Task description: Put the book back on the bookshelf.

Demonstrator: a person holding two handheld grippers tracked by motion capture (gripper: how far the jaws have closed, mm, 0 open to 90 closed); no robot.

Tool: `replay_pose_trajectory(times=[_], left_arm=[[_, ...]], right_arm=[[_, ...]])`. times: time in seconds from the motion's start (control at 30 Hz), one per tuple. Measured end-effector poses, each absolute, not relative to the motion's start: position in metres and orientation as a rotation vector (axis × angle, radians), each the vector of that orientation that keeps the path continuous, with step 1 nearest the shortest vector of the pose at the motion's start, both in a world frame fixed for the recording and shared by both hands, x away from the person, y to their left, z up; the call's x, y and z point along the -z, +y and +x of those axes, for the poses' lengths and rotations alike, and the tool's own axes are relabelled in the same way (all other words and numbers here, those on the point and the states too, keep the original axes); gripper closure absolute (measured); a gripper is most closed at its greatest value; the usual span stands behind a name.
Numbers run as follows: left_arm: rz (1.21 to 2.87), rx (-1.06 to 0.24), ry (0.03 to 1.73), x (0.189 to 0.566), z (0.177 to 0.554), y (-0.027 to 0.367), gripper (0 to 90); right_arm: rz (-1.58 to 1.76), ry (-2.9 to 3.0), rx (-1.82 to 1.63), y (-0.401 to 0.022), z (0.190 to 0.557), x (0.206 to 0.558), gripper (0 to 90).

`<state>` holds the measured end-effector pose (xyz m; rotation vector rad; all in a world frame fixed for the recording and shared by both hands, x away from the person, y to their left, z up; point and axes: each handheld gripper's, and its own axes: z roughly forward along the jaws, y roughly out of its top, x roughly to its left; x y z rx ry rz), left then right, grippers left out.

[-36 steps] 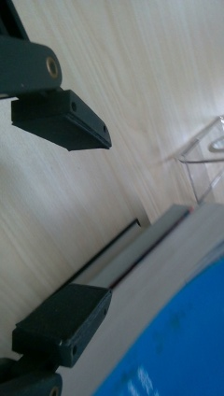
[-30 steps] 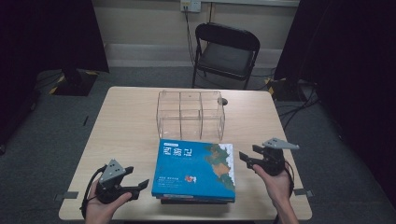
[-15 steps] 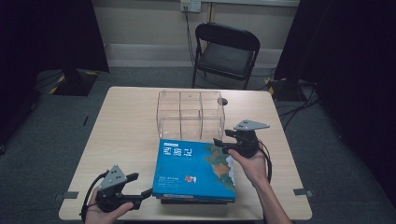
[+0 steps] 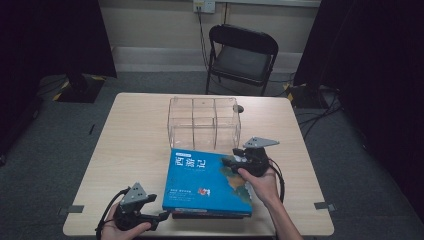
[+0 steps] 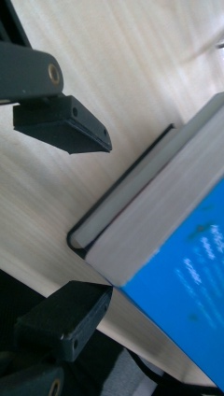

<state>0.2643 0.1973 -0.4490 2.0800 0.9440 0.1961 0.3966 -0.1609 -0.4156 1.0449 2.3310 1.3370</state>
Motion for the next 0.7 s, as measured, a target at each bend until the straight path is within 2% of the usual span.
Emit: replay_pose_trajectory(times=[0.03,0.07,0.1,0.2,0.23,0.27,0.33,0.43,0.53,0.7], left_arm=[[2.093,-0.213,0.934,0.4494,0.2640,0.1955,26.4],[2.112,-0.240,0.927,0.4500,0.2640,0.1938,34.2],[2.128,-0.264,0.928,0.4498,0.2642,0.1935,34.2],[2.042,-0.124,0.964,0.4540,0.2661,0.1959,35.7],[2.042,-0.124,0.964,0.4540,0.2661,0.1959,36.2],[2.077,-0.187,0.905,0.4502,0.2632,0.1939,38.2],[2.085,-0.193,0.879,0.4484,0.2622,0.1929,37.6],[1.985,-0.130,0.876,0.4447,0.2665,0.1969,34.0],[2.029,-0.143,0.862,0.4445,0.2694,0.1947,29.5],[2.065,-0.136,0.868,0.4486,0.2686,0.1888,35.1]], right_arm=[[1.040,2.332,-1.326,-0.1602,0.3960,0.4151,40.4],[1.036,2.331,-1.320,-0.1599,0.3952,0.4151,40.6],[1.036,2.331,-1.320,-0.1599,0.3952,0.4151,40.6],[1.023,2.336,-1.309,-0.1603,0.3943,0.4148,40.6],[1.023,2.336,-1.309,-0.1603,0.3943,0.4148,40.6],[1.021,2.346,-1.313,-0.1610,0.3954,0.4149,40.7],[1.022,2.349,-1.317,-0.1613,0.3959,0.4150,40.7],[1.020,2.347,-1.317,-0.1612,0.3957,0.4151,40.7],[1.022,2.350,-1.316,-0.1611,0.3959,0.4149,40.7],[1.016,2.354,-1.317,-0.1618,0.3959,0.4150,40.7]])
